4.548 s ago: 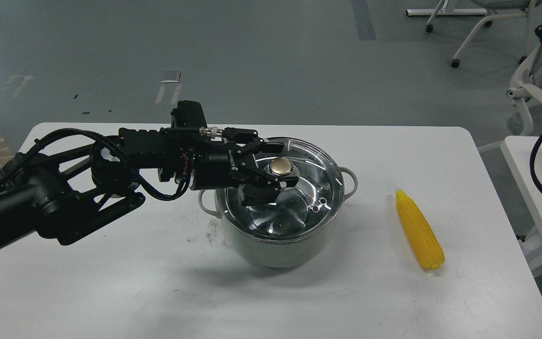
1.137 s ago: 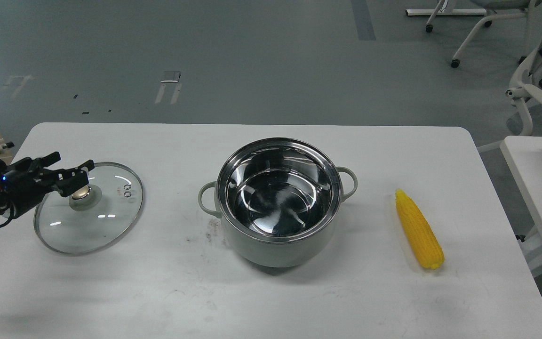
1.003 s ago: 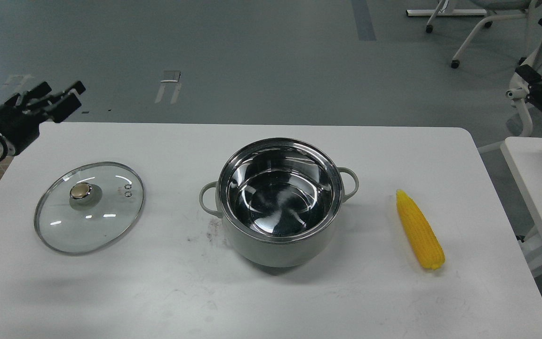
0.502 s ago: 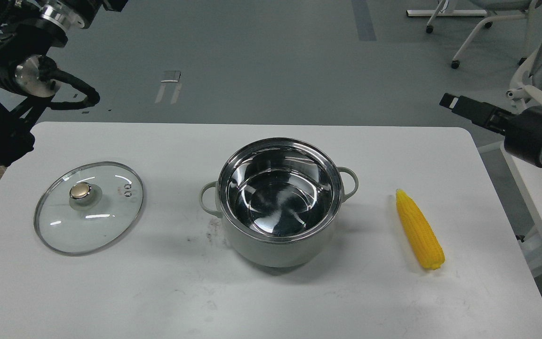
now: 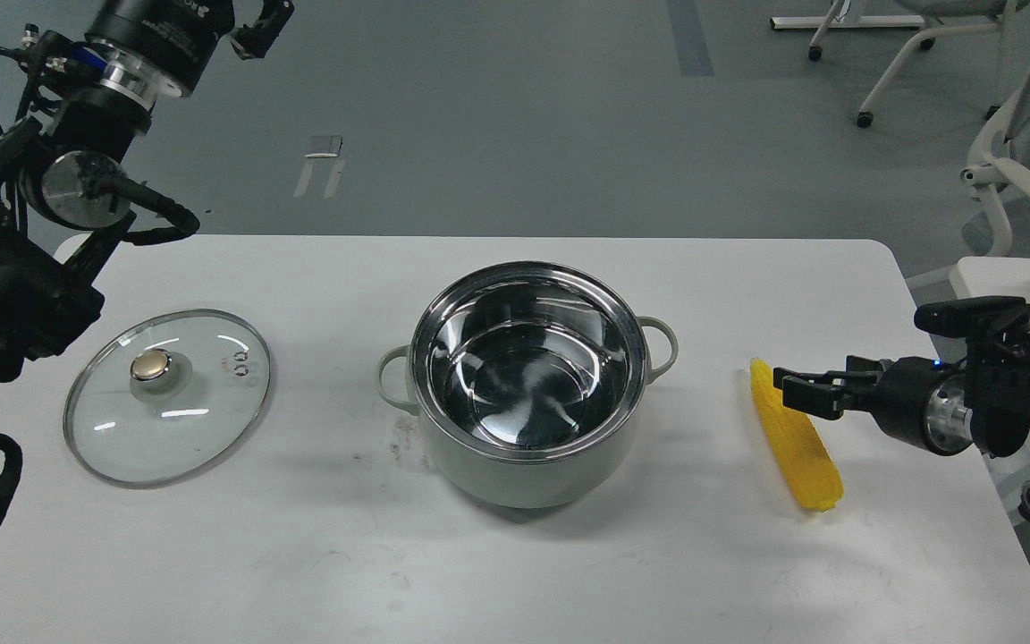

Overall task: Open pot and put corn in
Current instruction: 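Raise the left arm away and reach the right gripper to the corn, then grasp the yellow corn cob with the right gripper and lift it, then carry the corn over the pot and lower it inside with the right gripper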

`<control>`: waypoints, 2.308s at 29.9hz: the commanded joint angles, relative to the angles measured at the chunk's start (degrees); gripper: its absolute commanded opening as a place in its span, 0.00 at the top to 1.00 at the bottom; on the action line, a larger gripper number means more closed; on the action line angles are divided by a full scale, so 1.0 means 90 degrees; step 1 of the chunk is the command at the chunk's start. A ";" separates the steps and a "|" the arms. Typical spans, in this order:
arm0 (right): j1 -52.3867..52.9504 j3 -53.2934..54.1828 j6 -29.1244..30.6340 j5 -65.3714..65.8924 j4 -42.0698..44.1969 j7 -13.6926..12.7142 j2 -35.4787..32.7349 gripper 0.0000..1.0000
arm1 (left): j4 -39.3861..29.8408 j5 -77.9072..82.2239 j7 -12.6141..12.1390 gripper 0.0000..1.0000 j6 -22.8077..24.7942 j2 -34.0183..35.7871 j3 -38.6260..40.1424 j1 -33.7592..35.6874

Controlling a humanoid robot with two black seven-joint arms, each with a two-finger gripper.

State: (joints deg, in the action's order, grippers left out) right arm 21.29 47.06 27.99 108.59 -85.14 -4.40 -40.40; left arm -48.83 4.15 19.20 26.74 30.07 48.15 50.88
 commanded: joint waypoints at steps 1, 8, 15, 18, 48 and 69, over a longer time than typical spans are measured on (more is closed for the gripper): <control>-0.0070 -0.0043 -0.0004 0.0249 0.0192 -0.0038 0.0123 0.07 | 0.0005 0.0007 0.0034 0.02 -0.0003 -0.0011 0.0002 -0.0048; -0.0246 -0.0062 -0.0004 0.0249 0.0505 -0.0536 0.0631 0.66 | 0.0005 -0.0002 0.0034 0.02 0.0017 0.0028 0.0041 -0.0058; -0.0373 -0.0062 -0.0004 0.0239 0.0505 -0.0575 0.0710 0.84 | 0.0005 0.0007 0.0034 0.02 -0.0012 0.0008 0.0051 -0.0058; -0.0364 -0.0004 -0.0014 0.0191 0.0427 -0.0575 0.0613 1.00 | 0.0005 0.0007 0.0034 0.02 -0.0022 -0.0001 0.0041 -0.0048; 0.2166 -0.0911 -0.0033 -0.0151 0.0699 -0.0614 0.3659 0.89 | -0.0356 0.0046 0.0015 0.02 -0.0208 0.0096 0.0051 -0.0019; 0.2156 -0.0922 -0.0024 -0.0210 0.0681 -0.0556 0.3649 0.01 | -0.0356 0.0046 0.0015 0.02 -0.0139 0.0077 0.0031 0.0050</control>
State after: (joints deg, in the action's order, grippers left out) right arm 40.29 38.53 27.82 106.74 -78.82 -9.46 -7.82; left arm -52.03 4.57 19.34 25.19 30.73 48.60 51.27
